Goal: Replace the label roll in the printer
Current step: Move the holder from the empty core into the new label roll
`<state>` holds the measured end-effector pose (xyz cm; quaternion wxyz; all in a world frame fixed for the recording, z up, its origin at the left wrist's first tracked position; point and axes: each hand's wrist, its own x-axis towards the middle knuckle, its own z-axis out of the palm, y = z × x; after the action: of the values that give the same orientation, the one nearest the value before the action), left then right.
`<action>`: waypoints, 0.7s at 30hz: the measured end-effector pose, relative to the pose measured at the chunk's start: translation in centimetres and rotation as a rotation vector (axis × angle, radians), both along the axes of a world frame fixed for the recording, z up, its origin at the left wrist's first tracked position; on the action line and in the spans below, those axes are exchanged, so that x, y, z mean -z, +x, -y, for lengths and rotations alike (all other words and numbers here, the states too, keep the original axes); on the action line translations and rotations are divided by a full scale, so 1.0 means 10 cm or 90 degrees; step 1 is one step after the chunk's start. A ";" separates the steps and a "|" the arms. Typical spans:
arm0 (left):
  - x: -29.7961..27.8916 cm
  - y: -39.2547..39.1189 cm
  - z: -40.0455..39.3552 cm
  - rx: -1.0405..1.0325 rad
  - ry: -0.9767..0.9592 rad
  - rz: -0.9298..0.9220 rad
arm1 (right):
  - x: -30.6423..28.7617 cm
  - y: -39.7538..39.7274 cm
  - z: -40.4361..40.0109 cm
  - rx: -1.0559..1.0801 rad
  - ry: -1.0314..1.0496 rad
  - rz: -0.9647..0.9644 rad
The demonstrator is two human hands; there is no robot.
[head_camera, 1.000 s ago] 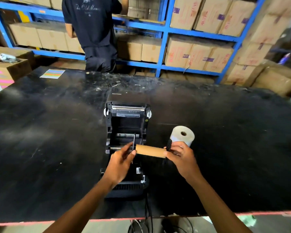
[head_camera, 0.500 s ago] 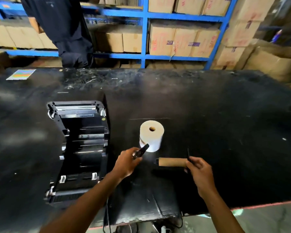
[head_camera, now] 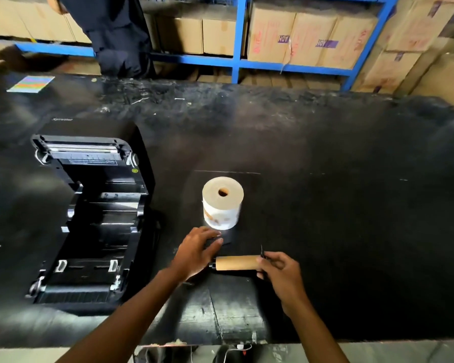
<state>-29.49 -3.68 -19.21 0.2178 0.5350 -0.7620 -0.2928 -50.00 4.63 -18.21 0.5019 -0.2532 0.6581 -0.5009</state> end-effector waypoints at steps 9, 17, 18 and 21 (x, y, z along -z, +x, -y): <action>-0.32 0.38 0.12 0.150 0.119 0.118 | -0.10 -0.29 0.20 0.023 -0.002 0.034; -0.32 0.37 0.16 0.010 0.082 0.077 | -0.01 -0.21 0.09 -0.081 -0.008 -0.136; -0.27 0.30 0.11 0.028 0.089 0.089 | 0.04 -0.09 0.06 -0.094 -0.009 -0.146; -0.13 0.18 -0.02 0.082 0.089 0.133 | 0.20 0.19 0.01 -0.098 -0.002 -0.145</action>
<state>-27.67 -3.46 -17.92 0.0803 0.5267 -0.7908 -0.3014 -48.13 4.57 -20.26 0.4603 -0.3589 0.6891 -0.4296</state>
